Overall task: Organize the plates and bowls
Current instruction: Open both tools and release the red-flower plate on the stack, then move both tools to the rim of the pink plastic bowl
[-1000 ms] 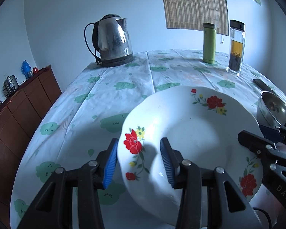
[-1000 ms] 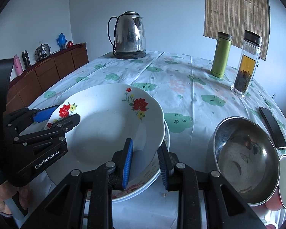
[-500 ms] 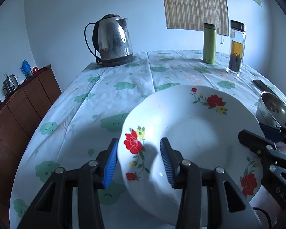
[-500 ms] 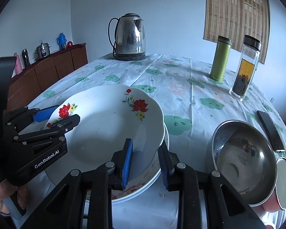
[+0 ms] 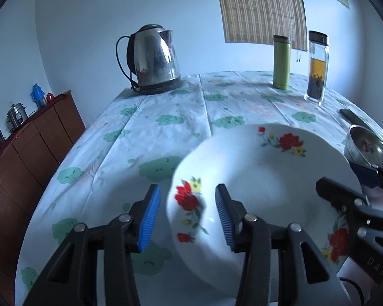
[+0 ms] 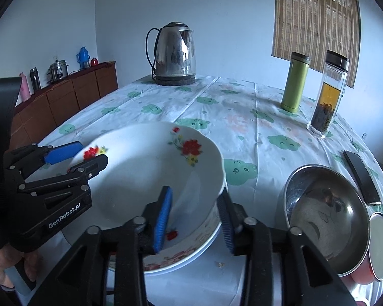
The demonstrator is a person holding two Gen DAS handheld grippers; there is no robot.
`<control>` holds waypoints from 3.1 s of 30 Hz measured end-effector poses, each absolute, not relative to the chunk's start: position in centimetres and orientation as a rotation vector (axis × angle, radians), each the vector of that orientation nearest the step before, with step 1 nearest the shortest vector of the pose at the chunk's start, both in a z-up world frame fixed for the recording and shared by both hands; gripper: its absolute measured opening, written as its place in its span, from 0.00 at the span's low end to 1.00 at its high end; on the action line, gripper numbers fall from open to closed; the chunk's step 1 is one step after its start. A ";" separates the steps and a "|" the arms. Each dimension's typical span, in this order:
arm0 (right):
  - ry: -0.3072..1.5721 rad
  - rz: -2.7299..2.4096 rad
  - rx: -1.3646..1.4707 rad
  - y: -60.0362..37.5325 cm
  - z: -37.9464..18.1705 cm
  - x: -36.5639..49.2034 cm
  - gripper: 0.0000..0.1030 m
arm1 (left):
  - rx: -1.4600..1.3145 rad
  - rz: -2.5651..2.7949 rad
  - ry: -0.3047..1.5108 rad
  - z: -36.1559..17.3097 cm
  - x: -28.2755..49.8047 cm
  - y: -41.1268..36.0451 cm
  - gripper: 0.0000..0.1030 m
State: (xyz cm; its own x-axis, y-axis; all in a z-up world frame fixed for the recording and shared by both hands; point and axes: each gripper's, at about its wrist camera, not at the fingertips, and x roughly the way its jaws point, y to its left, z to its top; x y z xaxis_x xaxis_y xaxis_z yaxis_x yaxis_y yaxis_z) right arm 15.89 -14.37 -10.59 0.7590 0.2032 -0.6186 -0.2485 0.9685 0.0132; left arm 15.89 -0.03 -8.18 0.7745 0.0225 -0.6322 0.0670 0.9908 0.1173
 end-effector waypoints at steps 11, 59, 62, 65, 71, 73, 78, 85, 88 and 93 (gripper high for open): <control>0.613 0.241 -0.082 -14.1 -10.0 15.3 0.69 | 0.086 -0.002 0.667 -7.8 15.9 1.1 0.64; 0.470 0.261 -0.023 -15.9 -6.7 10.2 0.84 | 0.103 -0.010 0.624 -7.4 15.2 0.2 0.66; 0.463 0.251 -0.012 -17.4 -5.8 8.6 0.84 | 0.120 -0.024 0.595 -6.3 14.1 -1.0 0.66; 0.457 0.252 0.011 -19.0 -5.1 7.0 0.84 | 0.133 -0.064 0.569 -4.9 12.5 -2.6 0.66; 0.462 0.171 -0.007 -22.5 -4.9 3.6 0.84 | 0.182 -0.224 0.577 -3.4 9.3 -7.7 0.66; 0.477 0.129 -0.003 -23.9 -5.2 3.1 0.84 | 0.179 -0.278 0.596 -3.5 8.5 -9.2 0.66; 0.502 0.041 -0.008 -26.7 -5.7 2.2 0.84 | 0.200 -0.352 0.624 -3.9 6.9 -12.3 0.66; 0.517 -0.015 0.009 -29.7 -6.2 1.1 0.84 | 0.219 -0.405 0.637 -3.8 5.4 -14.9 0.66; 0.522 -0.030 0.017 -30.5 -6.5 0.4 0.84 | 0.226 -0.424 0.643 -3.9 5.1 -15.7 0.66; 0.531 -0.041 0.034 -31.6 -7.0 -0.1 0.84 | 0.235 -0.455 0.658 -4.2 4.4 -17.2 0.66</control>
